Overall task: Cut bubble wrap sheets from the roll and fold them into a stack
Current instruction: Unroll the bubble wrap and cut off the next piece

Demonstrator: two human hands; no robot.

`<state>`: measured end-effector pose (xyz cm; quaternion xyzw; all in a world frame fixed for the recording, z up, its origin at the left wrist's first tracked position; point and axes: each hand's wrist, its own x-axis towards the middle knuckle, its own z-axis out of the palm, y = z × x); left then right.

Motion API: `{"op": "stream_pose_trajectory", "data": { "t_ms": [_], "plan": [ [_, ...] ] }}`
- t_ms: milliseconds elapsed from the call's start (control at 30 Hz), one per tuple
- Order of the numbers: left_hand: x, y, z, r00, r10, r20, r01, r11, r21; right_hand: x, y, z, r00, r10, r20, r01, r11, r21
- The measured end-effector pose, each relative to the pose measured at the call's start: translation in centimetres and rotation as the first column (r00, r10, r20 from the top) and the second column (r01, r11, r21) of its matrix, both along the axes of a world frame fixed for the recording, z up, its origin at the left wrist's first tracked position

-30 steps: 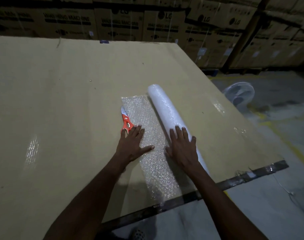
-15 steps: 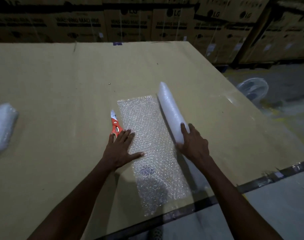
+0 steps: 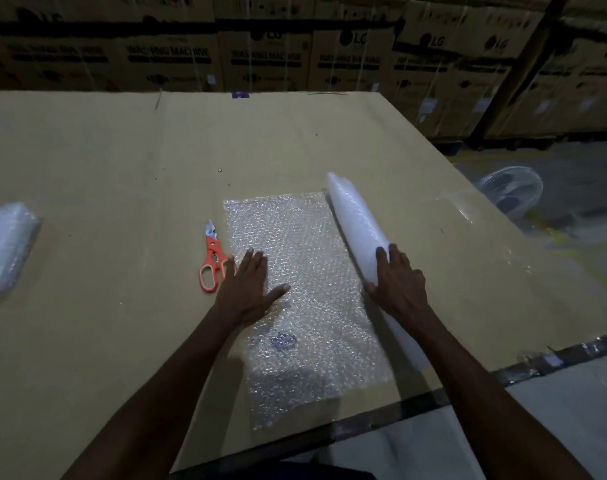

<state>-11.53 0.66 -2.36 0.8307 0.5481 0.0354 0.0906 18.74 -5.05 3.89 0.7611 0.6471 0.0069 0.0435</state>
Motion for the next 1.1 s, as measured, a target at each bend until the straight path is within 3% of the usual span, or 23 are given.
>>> {"op": "stream_pose_trajectory", "data": {
  "t_ms": [233,333,733,1100],
  "plan": [
    [4.4,-1.8,-1.9,0.993,0.044,0.113,-0.04,0.999,-0.034,3.5,0.1,-0.8,0.986,0.148,-0.079,-0.153,0.987,-0.059],
    [4.3,-1.9,-2.1,0.992,0.058,0.113,-0.054,0.998,-0.035,3.1,-0.3,-2.2,0.977,0.208,-0.052,-0.208,0.978,0.005],
    [3.9,-1.6,-2.1,0.989,0.054,0.14,-0.049,0.998,-0.038,2.3,-0.5,-3.6,0.982,0.187,0.035,-0.188,0.982,0.032],
    [1.5,-0.6,-0.6,0.973,0.04,0.228,-0.045,0.999,0.018,-2.2,0.8,-1.3,0.962,0.247,-0.118,-0.225,0.958,0.176]
  ]
}}
